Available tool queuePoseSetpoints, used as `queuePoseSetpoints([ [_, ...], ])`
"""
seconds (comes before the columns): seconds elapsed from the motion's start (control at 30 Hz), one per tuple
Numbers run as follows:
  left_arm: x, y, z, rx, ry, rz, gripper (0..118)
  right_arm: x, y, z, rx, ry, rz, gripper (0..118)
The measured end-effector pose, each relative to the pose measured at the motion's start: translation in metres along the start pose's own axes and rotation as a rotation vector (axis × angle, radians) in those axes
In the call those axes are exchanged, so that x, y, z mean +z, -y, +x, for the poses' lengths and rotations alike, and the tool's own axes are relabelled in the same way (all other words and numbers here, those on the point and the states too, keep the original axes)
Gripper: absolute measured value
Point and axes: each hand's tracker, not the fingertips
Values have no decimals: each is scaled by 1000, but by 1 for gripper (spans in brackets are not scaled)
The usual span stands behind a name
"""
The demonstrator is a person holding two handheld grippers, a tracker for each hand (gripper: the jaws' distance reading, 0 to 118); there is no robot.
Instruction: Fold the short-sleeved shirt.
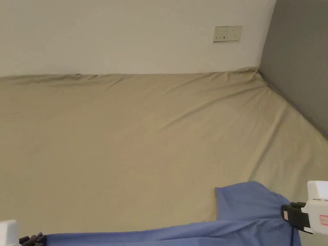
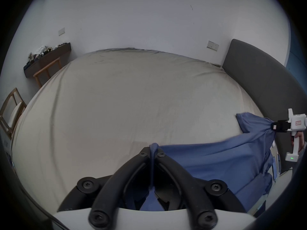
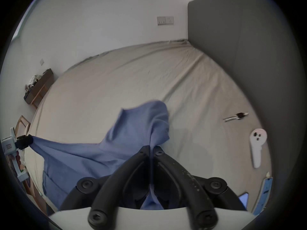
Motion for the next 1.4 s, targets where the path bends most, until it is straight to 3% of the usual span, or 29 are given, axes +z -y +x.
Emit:
queuePoseSetpoints([
  [0.17,62,48,-15,-20,-16,-19,3,78,58,12,22,14,46,5],
  [0.2,73,62,-18,-17,-20,-29,3,104,75,-14,22,15,44,5],
  [0.3,99,107,-19,-21,-25,-90,3,131,126,-12,4,27,11,5],
  [0.53,87,195,-15,-28,-30,-253,3,109,225,13,7,105,-189,5],
  [0.7,71,209,-7,-71,-59,-279,4,88,248,13,22,121,-205,5],
  [0.77,74,207,-2,-87,-75,-262,23,82,248,27,72,143,-178,11],
  [0.8,75,206,-7,-100,-91,-240,41,85,246,27,103,163,-152,22],
  [0.83,82,201,-6,-107,-117,-193,72,90,242,27,125,172,-109,50],
  [0.87,92,195,-7,-97,-130,-149,87,97,236,26,137,195,-68,73],
  [0.9,104,185,-8,-63,-120,-83,99,104,228,26,153,215,-3,88],
  [0.93,130,169,-3,-10,-92,11,105,114,217,26,155,214,75,97],
  [1.07,179,127,3,127,19,403,107,147,180,2,84,170,439,99],
  [1.1,189,118,9,137,31,486,107,154,168,-5,65,155,532,99],
  [1.13,195,111,14,132,42,539,101,165,161,-35,53,145,601,99],
  [1.17,200,107,19,119,52,577,88,170,155,-43,49,124,640,95],
  [1.2,208,99,34,113,63,610,70,172,150,-51,44,95,693,86],
  [1.23,209,96,39,112,67,630,34,175,146,-60,37,62,730,64],
  [1.27,208,95,43,118,62,622,8,177,144,-77,24,37,743,41],
  [1.3,206,93,47,130,63,618,0,176,142,-87,-1,13,738,17],
  [1.33,200,93,44,160,106,620,0,174,141,-95,-21,-20,726,2],
  [1.4,190,92,38,197,209,542,0,170,143,-107,-18,-69,699,2],
])
